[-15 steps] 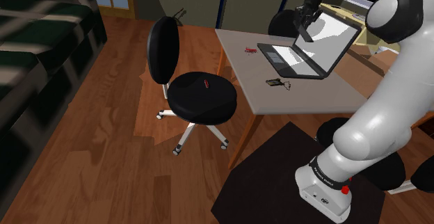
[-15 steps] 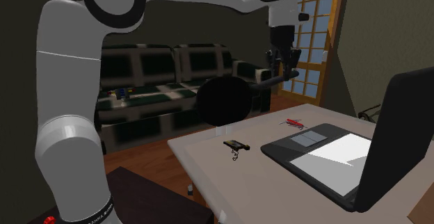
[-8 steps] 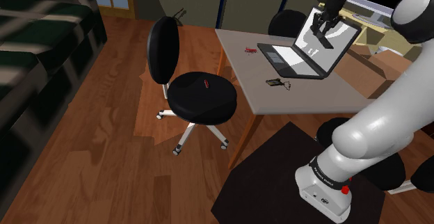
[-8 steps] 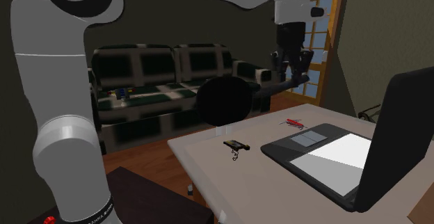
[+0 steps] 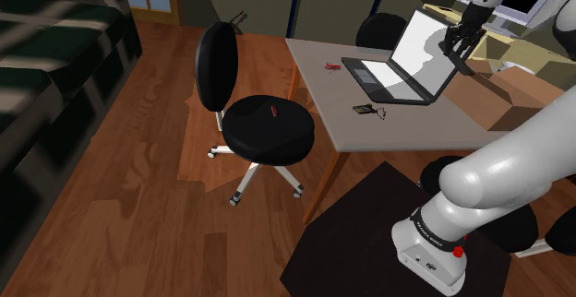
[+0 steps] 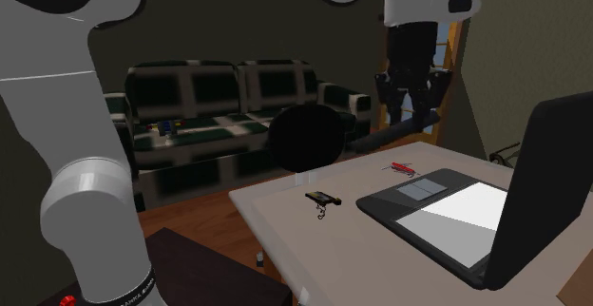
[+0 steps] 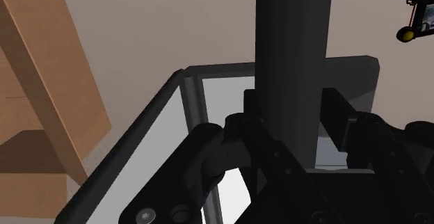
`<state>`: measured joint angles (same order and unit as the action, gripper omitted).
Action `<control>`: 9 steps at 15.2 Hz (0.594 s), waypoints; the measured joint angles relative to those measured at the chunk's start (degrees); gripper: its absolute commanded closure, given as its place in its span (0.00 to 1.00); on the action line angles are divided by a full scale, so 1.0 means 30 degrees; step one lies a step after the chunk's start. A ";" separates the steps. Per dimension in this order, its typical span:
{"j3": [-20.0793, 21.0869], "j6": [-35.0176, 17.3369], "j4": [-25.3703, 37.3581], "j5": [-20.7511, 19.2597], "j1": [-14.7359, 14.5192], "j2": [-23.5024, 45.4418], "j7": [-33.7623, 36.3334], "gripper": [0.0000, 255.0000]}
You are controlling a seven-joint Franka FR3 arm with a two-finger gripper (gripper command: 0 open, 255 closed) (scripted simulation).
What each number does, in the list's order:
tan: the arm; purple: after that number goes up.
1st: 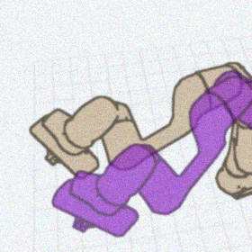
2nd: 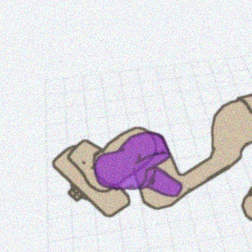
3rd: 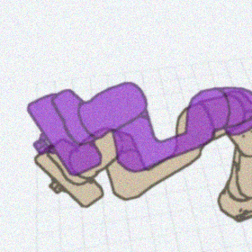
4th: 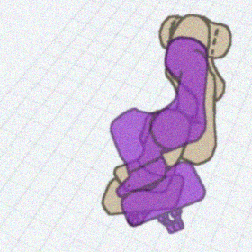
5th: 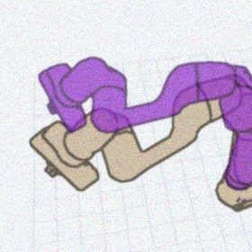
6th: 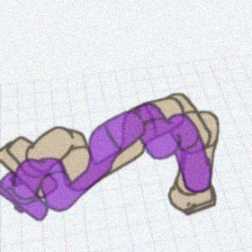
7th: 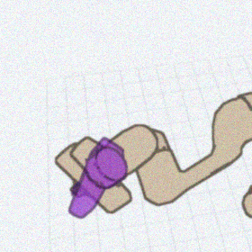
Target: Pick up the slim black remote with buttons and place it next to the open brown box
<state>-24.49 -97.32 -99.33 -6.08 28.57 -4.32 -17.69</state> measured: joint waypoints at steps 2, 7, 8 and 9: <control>-0.0406 -0.0111 -0.0208 -0.0084 0.0350 -0.0190 -0.0728 1.00; -0.1569 -0.0457 -0.0786 -0.0333 0.1329 -0.0672 -0.2800 1.00; -0.1854 -0.0346 -0.0583 -0.0309 0.1541 -0.0622 -0.3297 1.00; -0.2095 -0.0492 -0.0801 -0.0374 0.1738 -0.0756 -0.3718 1.00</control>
<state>-30.78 -98.80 -101.73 -7.20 33.78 -6.59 -28.84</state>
